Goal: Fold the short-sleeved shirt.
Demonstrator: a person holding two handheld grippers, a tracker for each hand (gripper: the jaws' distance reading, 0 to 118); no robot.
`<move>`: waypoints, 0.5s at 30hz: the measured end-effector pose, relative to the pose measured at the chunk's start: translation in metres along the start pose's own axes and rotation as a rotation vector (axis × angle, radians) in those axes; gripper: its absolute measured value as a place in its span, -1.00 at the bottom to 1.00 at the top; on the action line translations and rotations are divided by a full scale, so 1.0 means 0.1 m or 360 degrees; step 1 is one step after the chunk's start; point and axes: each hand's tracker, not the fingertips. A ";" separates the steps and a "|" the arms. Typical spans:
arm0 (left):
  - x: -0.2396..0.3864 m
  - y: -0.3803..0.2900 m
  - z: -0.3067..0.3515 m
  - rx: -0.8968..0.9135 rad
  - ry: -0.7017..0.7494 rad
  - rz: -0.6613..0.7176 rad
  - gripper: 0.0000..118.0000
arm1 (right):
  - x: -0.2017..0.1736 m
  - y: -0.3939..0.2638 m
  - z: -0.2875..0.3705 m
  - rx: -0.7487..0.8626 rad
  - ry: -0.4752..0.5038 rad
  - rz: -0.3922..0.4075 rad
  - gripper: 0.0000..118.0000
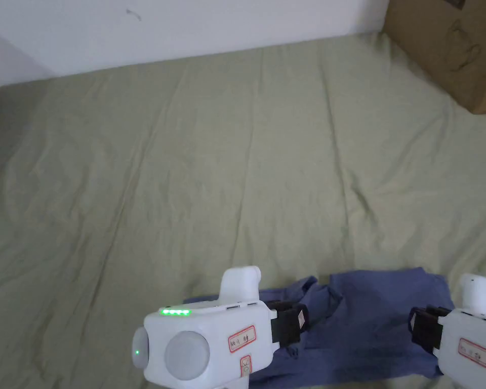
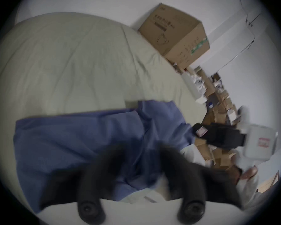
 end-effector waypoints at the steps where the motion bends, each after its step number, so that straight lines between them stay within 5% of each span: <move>1: 0.00 -0.03 -0.08 -0.0025 0.0012 -0.0003 0.85 | 0.03 0.00 0.01 0.0001 0.0001 0.0000 -0.95; 4: 0.04 -0.03 -0.09 -0.0158 0.0096 -0.0066 0.84 | 0.04 -0.01 0.03 0.0006 -0.0001 0.0004 -0.95; 9: 0.02 0.05 0.44 0.0122 -0.0065 0.0128 0.76 | -0.04 -0.03 -0.06 -0.0022 0.0026 0.0030 -0.95; 10: -0.05 0.09 0.55 0.0188 -0.0045 0.0197 0.46 | -0.08 -0.04 -0.07 -0.0030 0.0038 0.0039 -0.95; 12: -0.16 0.12 0.71 0.0314 0.0019 0.0261 -0.78 | -0.15 -0.07 -0.08 -0.0045 0.0061 0.0069 -0.95; 13: -0.19 0.12 0.73 0.0349 0.0099 0.0239 -1.00 | -0.19 -0.08 -0.09 -0.0049 0.0075 0.0087 -0.95; 15: -0.25 0.07 0.58 0.0301 0.0344 0.0195 -1.00 | -0.26 -0.10 -0.10 -0.0062 0.0088 0.0113 -0.95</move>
